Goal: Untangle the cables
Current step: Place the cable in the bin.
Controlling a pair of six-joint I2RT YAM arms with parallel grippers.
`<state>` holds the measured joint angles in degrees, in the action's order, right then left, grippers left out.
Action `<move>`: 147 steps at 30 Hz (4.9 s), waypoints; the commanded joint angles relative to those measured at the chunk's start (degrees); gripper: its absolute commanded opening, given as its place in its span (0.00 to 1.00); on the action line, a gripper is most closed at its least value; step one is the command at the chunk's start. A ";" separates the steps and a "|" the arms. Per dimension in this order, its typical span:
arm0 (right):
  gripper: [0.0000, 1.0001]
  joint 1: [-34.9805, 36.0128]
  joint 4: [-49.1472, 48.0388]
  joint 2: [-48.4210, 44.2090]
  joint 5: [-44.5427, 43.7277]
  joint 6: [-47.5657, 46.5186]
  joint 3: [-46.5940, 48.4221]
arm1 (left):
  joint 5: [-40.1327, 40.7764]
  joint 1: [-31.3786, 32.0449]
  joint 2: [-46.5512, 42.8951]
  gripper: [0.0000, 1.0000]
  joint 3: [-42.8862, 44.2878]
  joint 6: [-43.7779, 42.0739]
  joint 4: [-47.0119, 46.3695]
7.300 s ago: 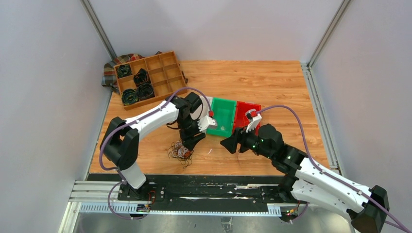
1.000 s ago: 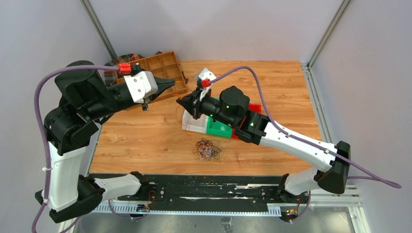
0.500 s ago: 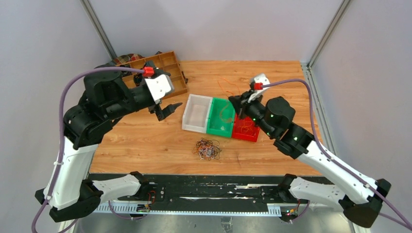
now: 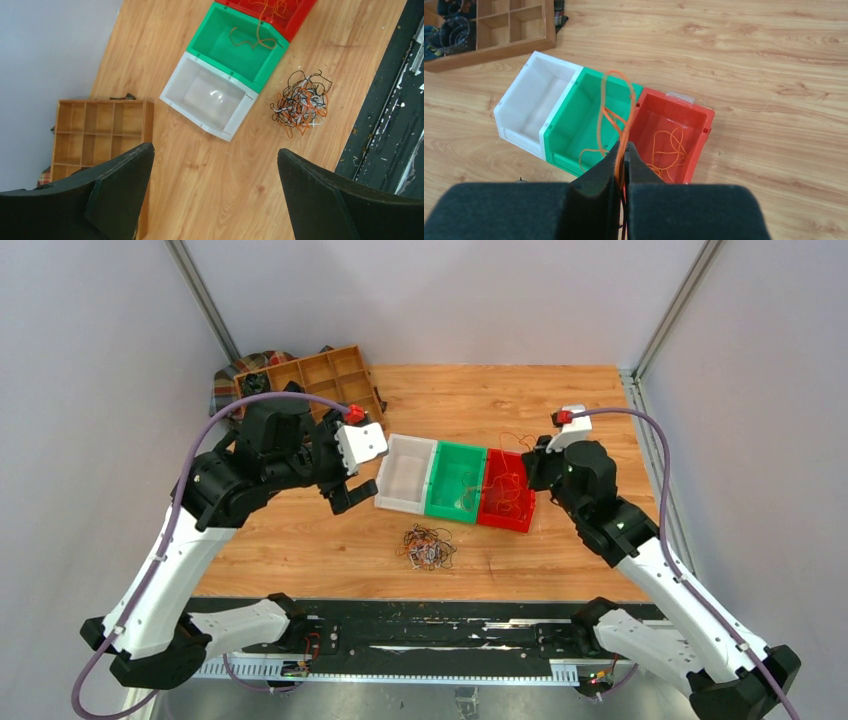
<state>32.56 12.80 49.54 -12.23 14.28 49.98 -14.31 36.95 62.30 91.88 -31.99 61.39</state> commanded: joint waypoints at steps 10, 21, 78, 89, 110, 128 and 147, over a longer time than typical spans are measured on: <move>0.01 -2.73 -2.67 3.02 6.47 -0.04 23.68 | 2.73 0.34 -2.48 0.98 -3.62 -1.51 0.54; 0.01 -2.85 -1.81 4.82 6.58 -1.11 31.00 | 4.83 0.28 -3.78 0.99 -6.33 -1.60 2.43; 0.01 -5.05 -4.77 8.38 2.64 -0.21 8.76 | 5.16 0.23 -4.18 0.98 -4.75 -2.88 5.10; 0.01 -5.05 3.17 10.74 -5.77 2.71 2.53 | 5.17 0.23 -3.95 0.98 -4.68 -3.08 5.24; 0.24 -6.80 13.23 34.73 8.73 10.45 9.59 | 5.86 0.23 -3.17 0.98 -3.66 -3.78 6.19; 0.68 -2.18 13.67 30.66 9.27 0.43 20.29 | 5.61 0.23 -2.37 0.98 -2.85 -3.88 6.43; 0.61 13.84 13.60 59.89 -23.25 -31.87 34.20 | 5.22 0.23 -3.17 0.98 -0.44 -4.13 8.07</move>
<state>45.58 26.85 107.59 -28.01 -12.32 82.02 -8.56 36.95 60.05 89.69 -35.66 68.95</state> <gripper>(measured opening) 0.632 0.980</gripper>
